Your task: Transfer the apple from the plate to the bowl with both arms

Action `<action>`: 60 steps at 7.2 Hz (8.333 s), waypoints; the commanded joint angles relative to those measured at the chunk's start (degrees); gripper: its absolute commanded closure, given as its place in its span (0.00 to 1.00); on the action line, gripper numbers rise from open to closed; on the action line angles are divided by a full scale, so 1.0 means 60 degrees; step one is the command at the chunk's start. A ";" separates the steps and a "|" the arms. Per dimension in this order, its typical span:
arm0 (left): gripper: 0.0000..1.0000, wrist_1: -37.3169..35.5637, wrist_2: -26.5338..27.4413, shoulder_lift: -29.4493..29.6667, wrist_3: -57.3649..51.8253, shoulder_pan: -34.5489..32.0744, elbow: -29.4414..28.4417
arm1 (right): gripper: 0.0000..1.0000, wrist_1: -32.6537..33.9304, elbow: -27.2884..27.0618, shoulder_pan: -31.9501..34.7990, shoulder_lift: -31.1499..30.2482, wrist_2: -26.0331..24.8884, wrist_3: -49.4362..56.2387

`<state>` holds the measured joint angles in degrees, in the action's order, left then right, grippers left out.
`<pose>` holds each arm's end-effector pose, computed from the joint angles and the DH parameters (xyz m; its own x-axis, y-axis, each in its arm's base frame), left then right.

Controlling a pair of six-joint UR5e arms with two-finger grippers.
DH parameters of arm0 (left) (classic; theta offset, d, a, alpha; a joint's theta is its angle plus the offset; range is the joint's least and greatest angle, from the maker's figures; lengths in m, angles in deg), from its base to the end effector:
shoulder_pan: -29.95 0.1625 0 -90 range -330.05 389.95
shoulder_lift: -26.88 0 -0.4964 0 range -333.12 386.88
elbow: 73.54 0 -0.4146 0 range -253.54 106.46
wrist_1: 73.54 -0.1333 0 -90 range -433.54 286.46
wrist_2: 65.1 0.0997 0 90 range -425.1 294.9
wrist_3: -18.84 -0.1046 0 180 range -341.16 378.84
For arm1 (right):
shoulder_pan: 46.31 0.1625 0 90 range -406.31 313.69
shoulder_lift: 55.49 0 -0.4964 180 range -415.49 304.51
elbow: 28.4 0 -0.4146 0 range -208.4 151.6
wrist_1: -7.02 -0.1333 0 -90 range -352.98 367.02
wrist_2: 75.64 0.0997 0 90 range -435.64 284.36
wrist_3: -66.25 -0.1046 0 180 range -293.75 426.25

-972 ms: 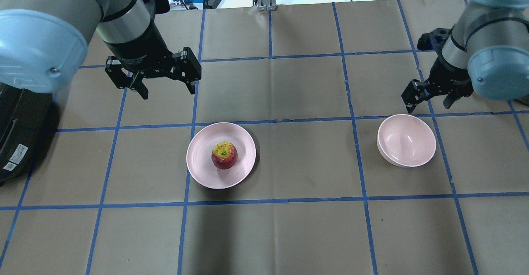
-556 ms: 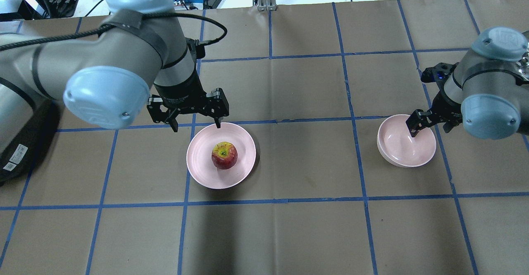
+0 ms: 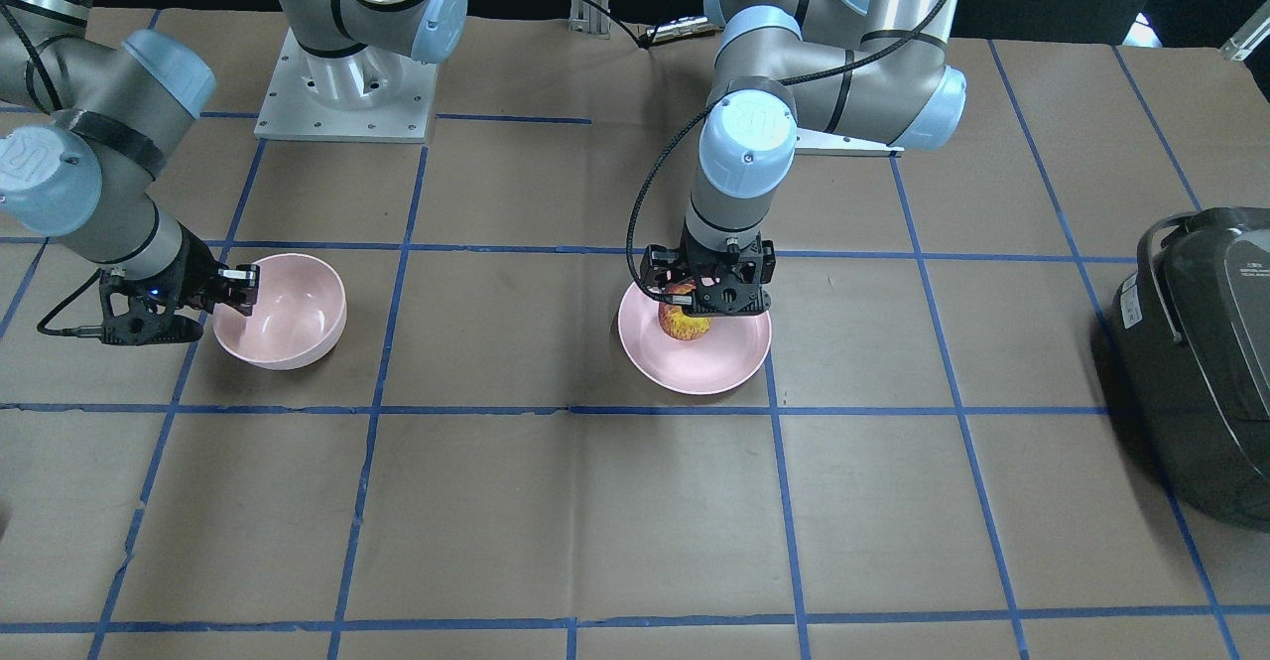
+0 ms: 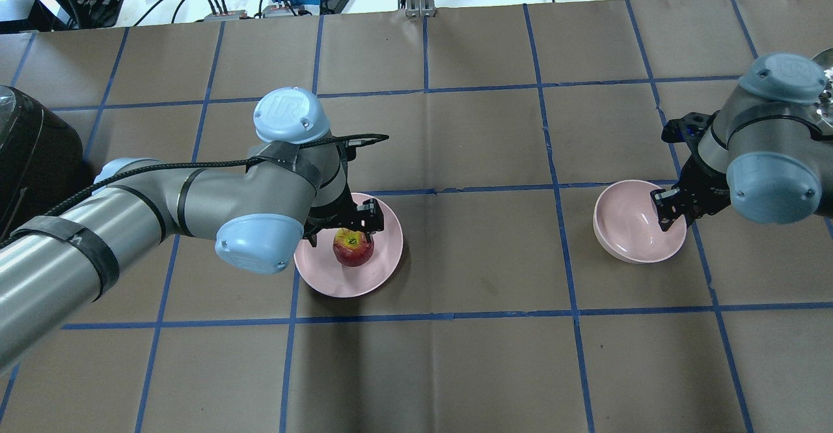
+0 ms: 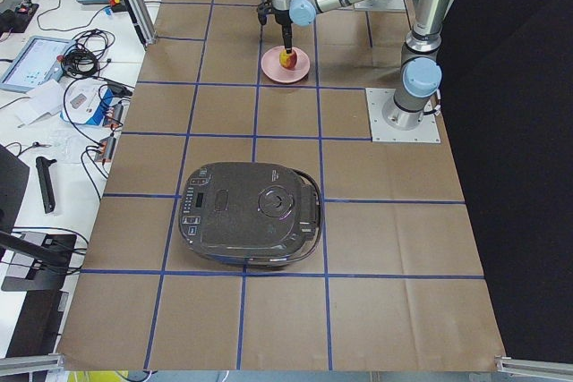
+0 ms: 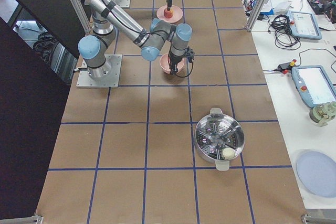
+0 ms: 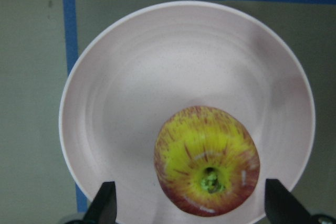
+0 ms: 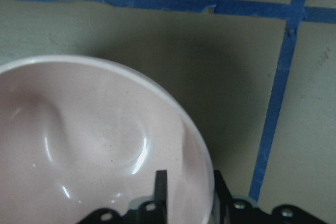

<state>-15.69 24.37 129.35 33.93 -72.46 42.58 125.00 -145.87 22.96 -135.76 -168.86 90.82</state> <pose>-0.2426 -0.4776 0.2735 -0.9987 -0.0461 -0.0203 -0.0481 0.9927 0.1107 -0.0563 -0.5088 0.2820 -0.9974 -0.0701 -0.0162 -0.0718 0.9830 0.1688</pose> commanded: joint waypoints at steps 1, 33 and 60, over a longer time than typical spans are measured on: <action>0.00 -0.0544 0.0000 0.0543 0.0034 -0.0173 0.0218 | 1.00 -0.1360 0.0825 0.0084 -0.0447 0.0285 -0.0473; 0.05 0.0788 -0.0336 0.2685 0.3139 -0.3763 -0.4264 | 0.00 -0.4238 0.4622 0.3264 -0.1710 -0.1427 -0.3714; 0.00 0.5710 0.0279 -0.2312 -0.1622 0.1437 -0.4177 | 0.00 -0.3696 0.4330 0.3410 -0.1622 0.0639 -0.3744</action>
<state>18.50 25.96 115.68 24.21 -63.82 17.23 102.85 -119.90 43.31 -145.43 -165.10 68.36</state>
